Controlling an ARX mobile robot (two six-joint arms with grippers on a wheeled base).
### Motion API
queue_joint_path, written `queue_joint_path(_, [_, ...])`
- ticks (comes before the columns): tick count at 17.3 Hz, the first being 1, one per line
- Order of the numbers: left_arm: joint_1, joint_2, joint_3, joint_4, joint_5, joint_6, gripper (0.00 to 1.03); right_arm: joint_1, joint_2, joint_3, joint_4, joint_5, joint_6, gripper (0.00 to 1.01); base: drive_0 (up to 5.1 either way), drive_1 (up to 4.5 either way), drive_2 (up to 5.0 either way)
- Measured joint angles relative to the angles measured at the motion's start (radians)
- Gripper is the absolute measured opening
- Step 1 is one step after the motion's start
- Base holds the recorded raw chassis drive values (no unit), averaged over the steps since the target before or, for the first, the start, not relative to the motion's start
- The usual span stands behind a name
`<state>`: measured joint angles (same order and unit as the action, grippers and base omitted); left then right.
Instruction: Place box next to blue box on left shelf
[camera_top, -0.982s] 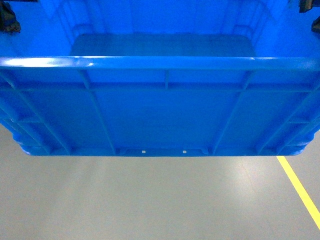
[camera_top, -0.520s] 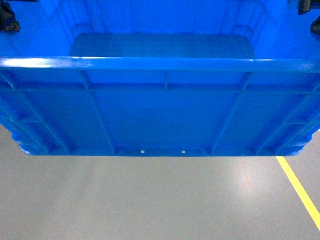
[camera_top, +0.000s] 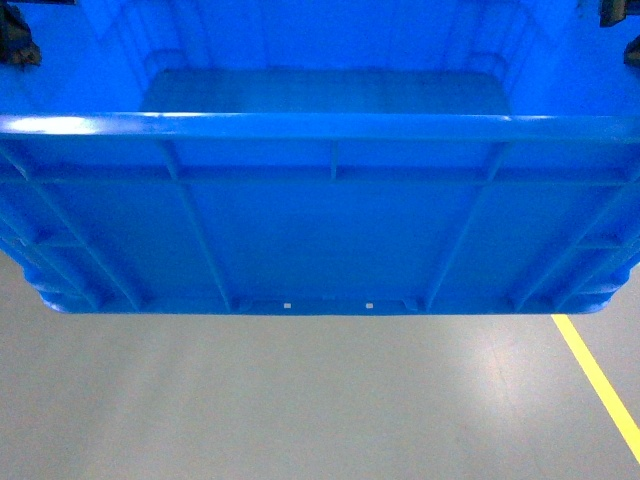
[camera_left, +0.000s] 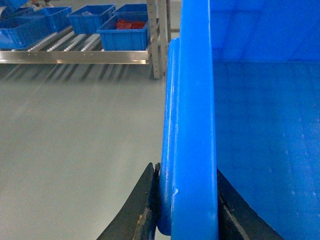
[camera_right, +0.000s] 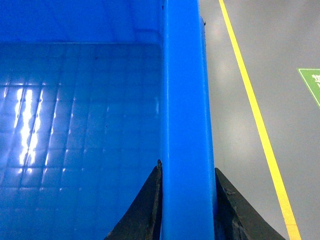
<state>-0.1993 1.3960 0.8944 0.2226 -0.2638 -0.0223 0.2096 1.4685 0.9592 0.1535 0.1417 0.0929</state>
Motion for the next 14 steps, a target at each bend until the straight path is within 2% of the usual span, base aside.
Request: queue_joint_path(14, [0.0,0.0,0.0,0.003,0.0,0.0,0.2,0.0,0.0,0.0,0.005,0.0,0.0,0.21,0.0,4.19,-4.2])
